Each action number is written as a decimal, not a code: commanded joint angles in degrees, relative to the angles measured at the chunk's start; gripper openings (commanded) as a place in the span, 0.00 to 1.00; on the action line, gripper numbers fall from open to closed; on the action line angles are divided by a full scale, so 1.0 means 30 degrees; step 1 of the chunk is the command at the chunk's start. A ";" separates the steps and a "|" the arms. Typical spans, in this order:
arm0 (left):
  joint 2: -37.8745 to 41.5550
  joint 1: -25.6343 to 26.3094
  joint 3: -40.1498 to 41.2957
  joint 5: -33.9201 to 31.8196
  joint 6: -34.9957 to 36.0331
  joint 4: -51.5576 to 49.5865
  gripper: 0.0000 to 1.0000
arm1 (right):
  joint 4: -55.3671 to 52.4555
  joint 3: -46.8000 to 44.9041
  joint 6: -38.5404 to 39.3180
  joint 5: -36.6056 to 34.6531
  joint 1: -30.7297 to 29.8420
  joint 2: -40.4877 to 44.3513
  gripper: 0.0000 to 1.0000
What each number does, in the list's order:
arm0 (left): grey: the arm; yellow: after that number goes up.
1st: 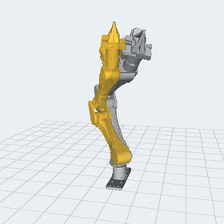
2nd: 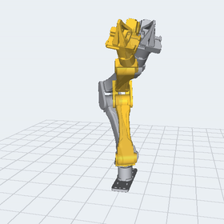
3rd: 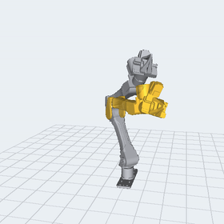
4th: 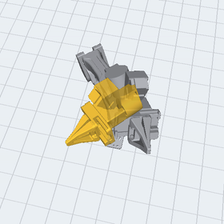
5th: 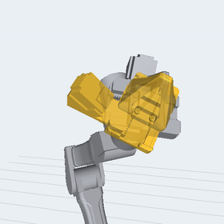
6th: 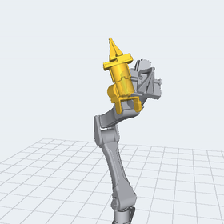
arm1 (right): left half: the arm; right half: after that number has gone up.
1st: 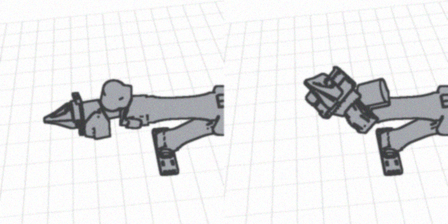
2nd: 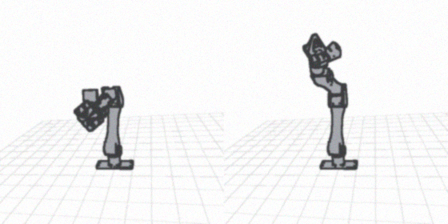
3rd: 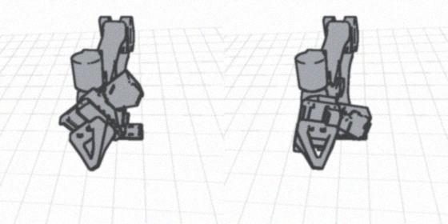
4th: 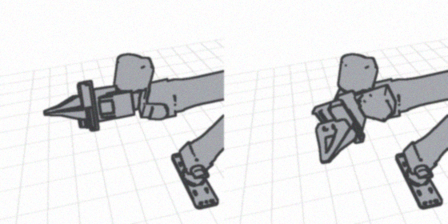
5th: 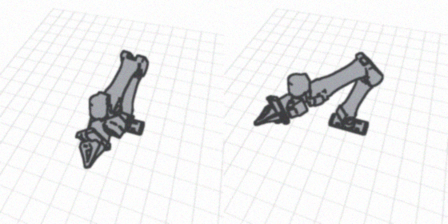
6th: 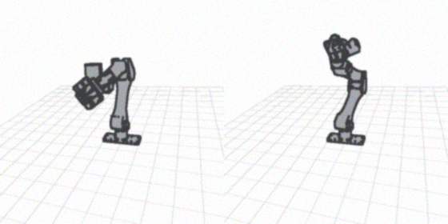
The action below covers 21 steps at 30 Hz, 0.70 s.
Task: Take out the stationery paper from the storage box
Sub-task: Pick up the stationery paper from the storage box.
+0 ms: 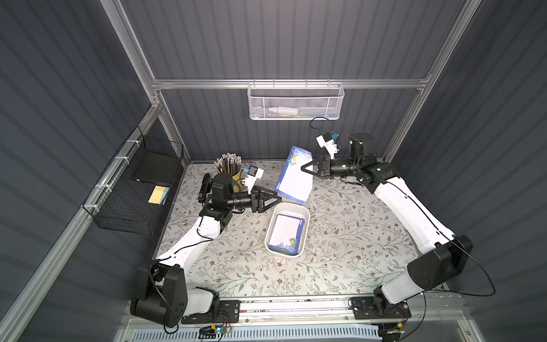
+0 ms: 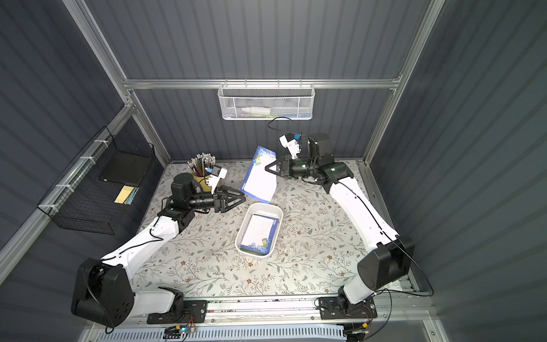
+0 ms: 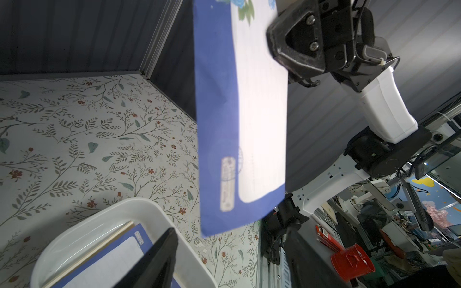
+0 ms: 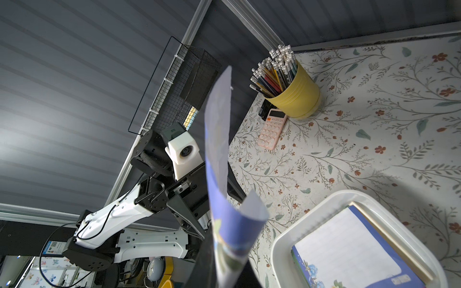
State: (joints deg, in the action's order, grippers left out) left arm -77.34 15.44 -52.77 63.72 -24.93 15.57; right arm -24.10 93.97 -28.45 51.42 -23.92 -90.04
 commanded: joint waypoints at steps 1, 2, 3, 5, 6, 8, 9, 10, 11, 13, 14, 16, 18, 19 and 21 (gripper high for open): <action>-0.0449 -0.0277 -0.0346 0.0435 0.1245 -0.1013 0.71 | -0.0167 0.0152 0.0353 0.0641 -0.0104 0.0504 0.12; -0.0560 -0.0284 -0.0389 0.0529 0.1029 -0.0690 0.71 | -0.0249 0.0036 0.0422 0.0658 -0.0139 0.0495 0.12; -0.0622 -0.0284 -0.0438 0.0633 0.0795 -0.0335 0.71 | -0.0231 -0.0129 0.0462 0.0666 -0.0190 0.0533 0.12; -0.0769 -0.0284 -0.0566 0.0817 0.0421 0.0214 0.71 | -0.0193 -0.0438 0.0557 0.0757 -0.0308 0.0554 0.12; -0.0859 -0.0284 -0.0687 0.0848 0.0385 0.0258 0.71 | -0.0145 -0.0559 0.0624 0.0760 -0.0395 0.0568 0.12; -0.0988 -0.0282 -0.0933 0.1015 0.0427 0.0259 0.71 | -0.0283 -0.0717 0.0784 0.0602 -0.0513 0.0520 0.12; -0.1052 -0.0284 -0.1037 0.1145 0.0457 0.0273 0.71 | -0.0467 -0.0781 0.0894 0.0463 -0.0518 0.0484 0.12; -0.1055 -0.0284 -0.1132 0.1291 0.0434 0.0367 0.71 | -0.0557 -0.0865 0.0996 0.0390 -0.0522 0.0452 0.12; -0.1056 -0.0284 -0.1250 0.1500 0.0399 0.0460 0.71 | -0.0694 -0.0939 0.1154 0.0261 -0.0511 0.0405 0.12; -0.0965 -0.0284 -0.1469 0.1800 0.0393 0.0522 0.71 | -0.0952 -0.1054 0.1399 0.0050 -0.0520 0.0367 0.12; -0.0896 -0.0284 -0.1593 0.2001 0.0401 0.0522 0.71 | -0.1011 -0.1144 0.1517 0.0061 -0.0522 0.0335 0.12; -0.0850 -0.0284 -0.1837 0.2519 0.0682 0.0181 0.71 | -0.1412 -0.1098 0.1810 -0.0381 -0.0515 0.0227 0.12; -0.0861 -0.0284 -0.2410 0.3176 0.2088 -0.1559 0.71 | -0.1831 -0.1017 0.2210 -0.0776 -0.0522 0.0088 0.12; -0.0917 -0.0284 -0.2694 0.3501 0.3084 -0.2764 0.71 | -0.2029 -0.0977 0.2410 -0.1060 -0.0500 0.0072 0.11; -0.1053 -0.0284 -0.3253 0.4094 0.5150 -0.5176 0.71 | -0.2161 -0.0984 0.2640 -0.1520 -0.0449 0.0044 0.12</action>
State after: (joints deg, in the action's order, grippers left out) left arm -80.25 14.90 -59.61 71.37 -18.46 9.91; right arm -28.69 91.05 -23.27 49.39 -25.28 -89.52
